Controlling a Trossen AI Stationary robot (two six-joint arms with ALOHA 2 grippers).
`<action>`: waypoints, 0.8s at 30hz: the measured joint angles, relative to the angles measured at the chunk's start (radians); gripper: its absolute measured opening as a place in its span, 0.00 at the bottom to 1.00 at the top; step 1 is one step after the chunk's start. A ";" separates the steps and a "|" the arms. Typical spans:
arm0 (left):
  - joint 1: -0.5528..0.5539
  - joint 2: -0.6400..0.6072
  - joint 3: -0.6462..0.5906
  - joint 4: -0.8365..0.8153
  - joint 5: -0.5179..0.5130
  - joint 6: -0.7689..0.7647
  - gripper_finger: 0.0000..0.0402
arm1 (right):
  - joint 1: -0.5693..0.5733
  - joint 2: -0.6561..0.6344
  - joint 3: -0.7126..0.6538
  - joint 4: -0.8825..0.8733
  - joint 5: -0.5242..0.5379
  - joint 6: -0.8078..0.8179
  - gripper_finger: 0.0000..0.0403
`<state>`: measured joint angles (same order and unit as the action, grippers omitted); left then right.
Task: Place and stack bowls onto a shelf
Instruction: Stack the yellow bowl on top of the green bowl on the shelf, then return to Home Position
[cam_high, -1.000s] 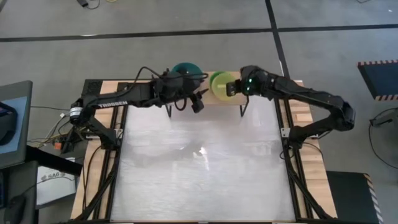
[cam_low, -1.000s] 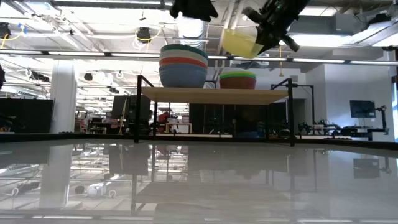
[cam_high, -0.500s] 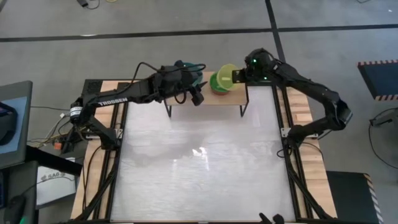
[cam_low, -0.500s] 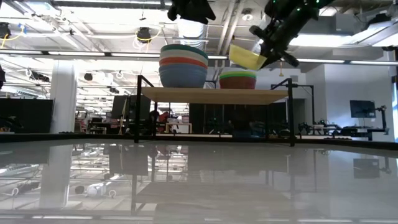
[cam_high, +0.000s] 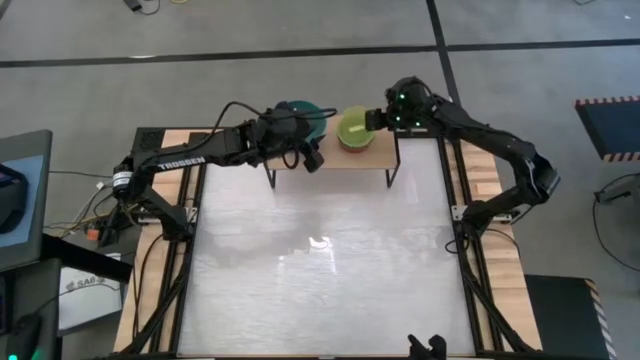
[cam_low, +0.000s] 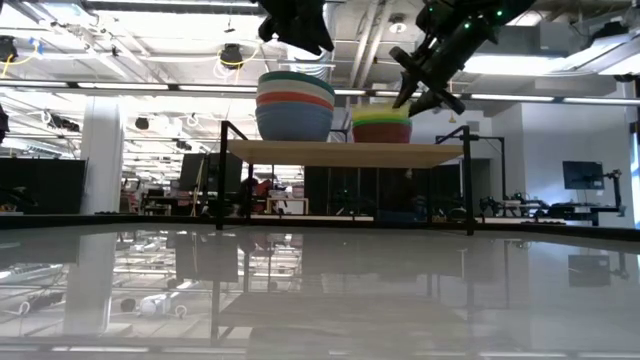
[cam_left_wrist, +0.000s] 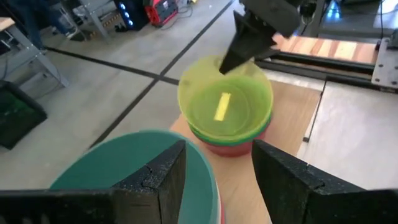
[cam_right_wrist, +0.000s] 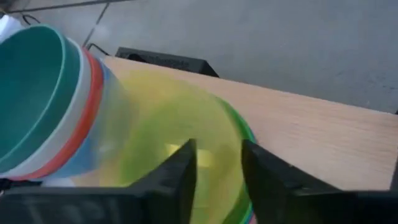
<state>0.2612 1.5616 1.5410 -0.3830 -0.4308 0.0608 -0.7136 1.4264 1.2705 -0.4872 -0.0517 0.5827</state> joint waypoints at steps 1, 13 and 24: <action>0.000 0.000 0.000 -0.009 0.000 -0.002 0.42 | -0.005 -0.001 0.000 0.001 0.002 0.000 0.42; -0.002 -0.017 0.000 -0.046 0.001 -0.042 0.42 | -0.012 -0.008 0.000 0.007 0.010 0.011 0.56; -0.004 -0.191 0.000 0.003 0.065 -0.066 0.42 | 0.029 -0.060 0.001 0.140 -0.137 -0.069 0.51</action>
<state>0.2570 1.3709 1.5410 -0.3803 -0.3659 -0.0054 -0.6842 1.3665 1.2710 -0.3469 -0.1882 0.5133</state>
